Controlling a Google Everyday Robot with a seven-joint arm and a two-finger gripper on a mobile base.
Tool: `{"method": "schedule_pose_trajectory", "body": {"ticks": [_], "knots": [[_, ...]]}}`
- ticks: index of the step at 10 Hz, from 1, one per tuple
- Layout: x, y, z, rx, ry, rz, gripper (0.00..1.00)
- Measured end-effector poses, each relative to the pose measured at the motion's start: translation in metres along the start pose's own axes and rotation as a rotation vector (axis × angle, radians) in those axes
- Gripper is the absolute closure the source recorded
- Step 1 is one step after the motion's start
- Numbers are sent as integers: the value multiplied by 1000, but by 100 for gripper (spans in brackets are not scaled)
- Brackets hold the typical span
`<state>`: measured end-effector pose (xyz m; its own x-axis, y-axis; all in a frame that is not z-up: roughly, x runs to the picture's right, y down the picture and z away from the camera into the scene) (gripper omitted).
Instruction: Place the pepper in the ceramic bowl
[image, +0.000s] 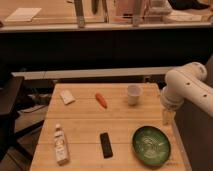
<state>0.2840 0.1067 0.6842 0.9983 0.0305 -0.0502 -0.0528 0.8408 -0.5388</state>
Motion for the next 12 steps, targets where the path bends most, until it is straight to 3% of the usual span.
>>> {"method": "schedule_pose_trajectory", "body": {"ticks": [7, 10, 12], "knots": [[-6, -3, -1, 6, 14, -14, 20], [-51, -15, -3, 19, 38, -61, 20], [-67, -19, -3, 25, 57, -90, 20]]}}
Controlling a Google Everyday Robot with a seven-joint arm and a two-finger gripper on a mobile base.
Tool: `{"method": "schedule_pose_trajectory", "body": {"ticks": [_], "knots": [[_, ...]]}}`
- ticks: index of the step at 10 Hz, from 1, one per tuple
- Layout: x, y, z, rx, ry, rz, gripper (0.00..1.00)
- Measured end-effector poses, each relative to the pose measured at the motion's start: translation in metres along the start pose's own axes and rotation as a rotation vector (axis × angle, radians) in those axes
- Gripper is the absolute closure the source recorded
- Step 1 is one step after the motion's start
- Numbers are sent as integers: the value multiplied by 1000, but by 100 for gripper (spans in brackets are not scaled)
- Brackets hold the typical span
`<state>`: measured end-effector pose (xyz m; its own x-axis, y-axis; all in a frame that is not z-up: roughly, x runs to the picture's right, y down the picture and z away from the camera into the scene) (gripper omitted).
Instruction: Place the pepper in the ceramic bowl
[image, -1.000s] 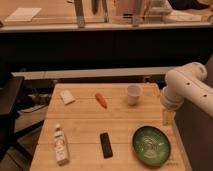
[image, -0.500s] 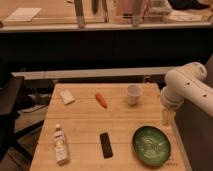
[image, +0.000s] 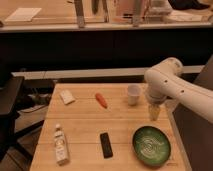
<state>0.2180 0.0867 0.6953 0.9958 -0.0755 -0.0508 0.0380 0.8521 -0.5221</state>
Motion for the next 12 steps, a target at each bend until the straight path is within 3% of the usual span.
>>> {"method": "schedule_pose_trajectory", "body": {"ticks": [7, 12], "knots": [[-48, -34, -6, 50, 56, -132, 20], [-92, -64, -2, 91, 63, -235, 20]]}}
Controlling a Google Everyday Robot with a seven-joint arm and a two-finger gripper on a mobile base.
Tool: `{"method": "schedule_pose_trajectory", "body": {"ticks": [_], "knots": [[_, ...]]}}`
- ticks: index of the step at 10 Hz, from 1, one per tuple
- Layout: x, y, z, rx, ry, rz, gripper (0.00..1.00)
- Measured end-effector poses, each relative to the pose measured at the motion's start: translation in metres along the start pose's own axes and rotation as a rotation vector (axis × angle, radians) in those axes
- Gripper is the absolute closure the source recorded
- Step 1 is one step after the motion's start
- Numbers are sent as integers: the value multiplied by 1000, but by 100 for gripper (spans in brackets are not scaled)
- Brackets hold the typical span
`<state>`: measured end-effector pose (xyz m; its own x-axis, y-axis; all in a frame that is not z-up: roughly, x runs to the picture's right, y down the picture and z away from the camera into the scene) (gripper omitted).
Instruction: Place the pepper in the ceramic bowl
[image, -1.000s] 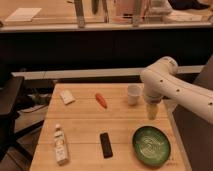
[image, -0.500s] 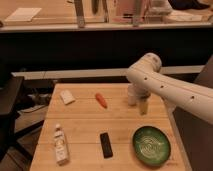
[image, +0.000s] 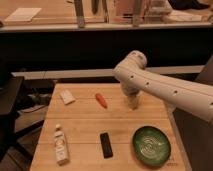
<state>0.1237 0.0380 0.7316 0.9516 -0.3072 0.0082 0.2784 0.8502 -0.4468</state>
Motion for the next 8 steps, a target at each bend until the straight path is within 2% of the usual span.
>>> {"method": "schedule_pose_trajectory", "body": {"ticks": [2, 4, 8], "knots": [[-5, -7, 5, 13, 0, -29, 20], [-24, -24, 9, 29, -5, -73, 20], [-35, -39, 21, 42, -6, -123, 20]]}}
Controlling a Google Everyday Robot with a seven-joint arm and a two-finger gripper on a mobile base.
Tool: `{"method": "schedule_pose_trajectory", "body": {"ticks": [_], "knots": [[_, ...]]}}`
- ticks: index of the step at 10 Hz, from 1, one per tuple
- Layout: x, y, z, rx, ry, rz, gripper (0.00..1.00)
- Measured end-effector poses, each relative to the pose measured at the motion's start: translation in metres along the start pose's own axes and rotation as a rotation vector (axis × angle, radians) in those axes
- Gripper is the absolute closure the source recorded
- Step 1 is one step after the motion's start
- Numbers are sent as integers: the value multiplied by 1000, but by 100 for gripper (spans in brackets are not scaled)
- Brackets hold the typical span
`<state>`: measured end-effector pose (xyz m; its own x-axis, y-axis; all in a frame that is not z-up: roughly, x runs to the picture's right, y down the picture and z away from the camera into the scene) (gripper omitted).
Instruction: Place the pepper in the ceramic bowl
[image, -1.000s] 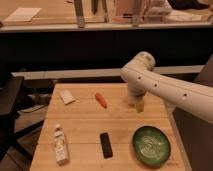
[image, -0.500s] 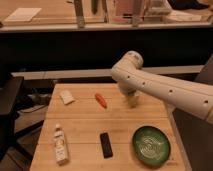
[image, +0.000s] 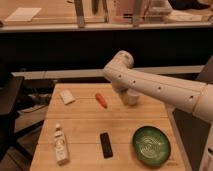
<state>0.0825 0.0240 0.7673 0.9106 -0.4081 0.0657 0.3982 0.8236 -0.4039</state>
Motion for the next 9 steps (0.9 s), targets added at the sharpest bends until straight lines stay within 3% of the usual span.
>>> {"method": "schedule_pose_trajectory", "body": {"ticks": [2, 9], "knots": [[-14, -14, 7, 11, -10, -31, 20], [-30, -35, 38, 30, -44, -95, 20]]}}
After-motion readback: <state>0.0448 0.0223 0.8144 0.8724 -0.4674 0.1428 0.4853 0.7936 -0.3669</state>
